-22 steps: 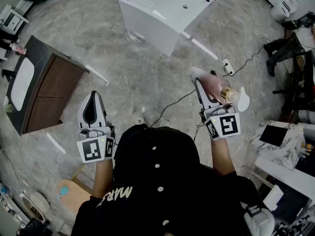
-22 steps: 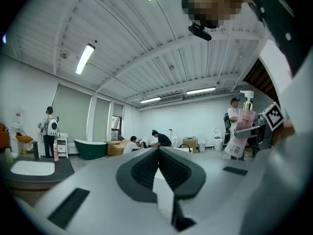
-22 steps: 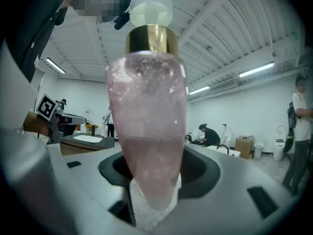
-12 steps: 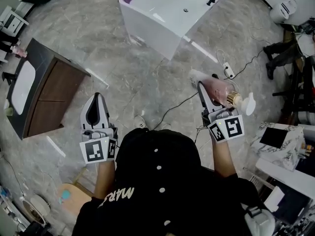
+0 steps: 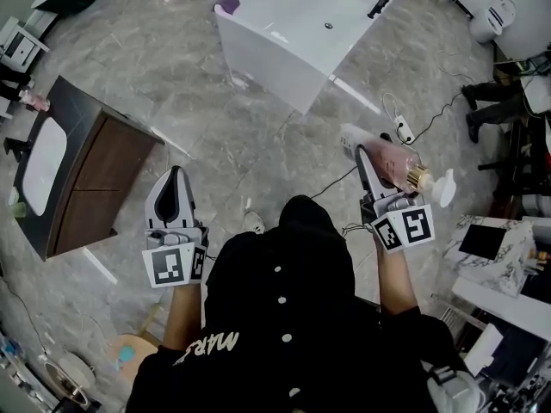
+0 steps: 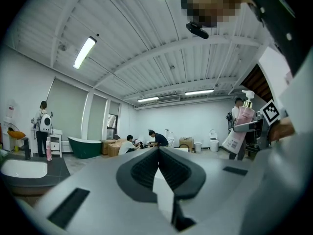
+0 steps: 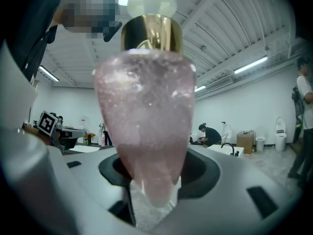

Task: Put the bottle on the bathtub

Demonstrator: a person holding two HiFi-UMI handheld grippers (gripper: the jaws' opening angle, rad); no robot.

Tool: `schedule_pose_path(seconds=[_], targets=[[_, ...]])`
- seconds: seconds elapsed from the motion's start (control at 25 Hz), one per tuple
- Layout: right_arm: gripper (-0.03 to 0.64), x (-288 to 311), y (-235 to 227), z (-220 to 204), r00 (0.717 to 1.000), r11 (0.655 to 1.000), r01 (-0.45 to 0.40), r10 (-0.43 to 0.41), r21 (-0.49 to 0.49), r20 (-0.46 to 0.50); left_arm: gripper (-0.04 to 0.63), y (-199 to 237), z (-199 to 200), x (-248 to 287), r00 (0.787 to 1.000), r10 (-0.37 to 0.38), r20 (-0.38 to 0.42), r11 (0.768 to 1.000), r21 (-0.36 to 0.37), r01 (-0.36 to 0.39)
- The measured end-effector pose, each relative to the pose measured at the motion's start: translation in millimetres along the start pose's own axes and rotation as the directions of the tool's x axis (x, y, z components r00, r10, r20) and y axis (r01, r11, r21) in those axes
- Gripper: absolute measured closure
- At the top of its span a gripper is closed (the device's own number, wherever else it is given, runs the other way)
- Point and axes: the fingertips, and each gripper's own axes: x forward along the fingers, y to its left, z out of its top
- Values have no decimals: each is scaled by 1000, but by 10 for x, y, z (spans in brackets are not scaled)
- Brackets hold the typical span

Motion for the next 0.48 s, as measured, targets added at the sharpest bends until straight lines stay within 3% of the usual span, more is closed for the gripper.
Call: schedule_pose_path(seconds=[0.48], targets=[[390, 759, -267, -159, 1000, 999, -8, 8, 32, -21, 584, 242, -85, 726, 999, 0, -32, 1000, -5, 0]])
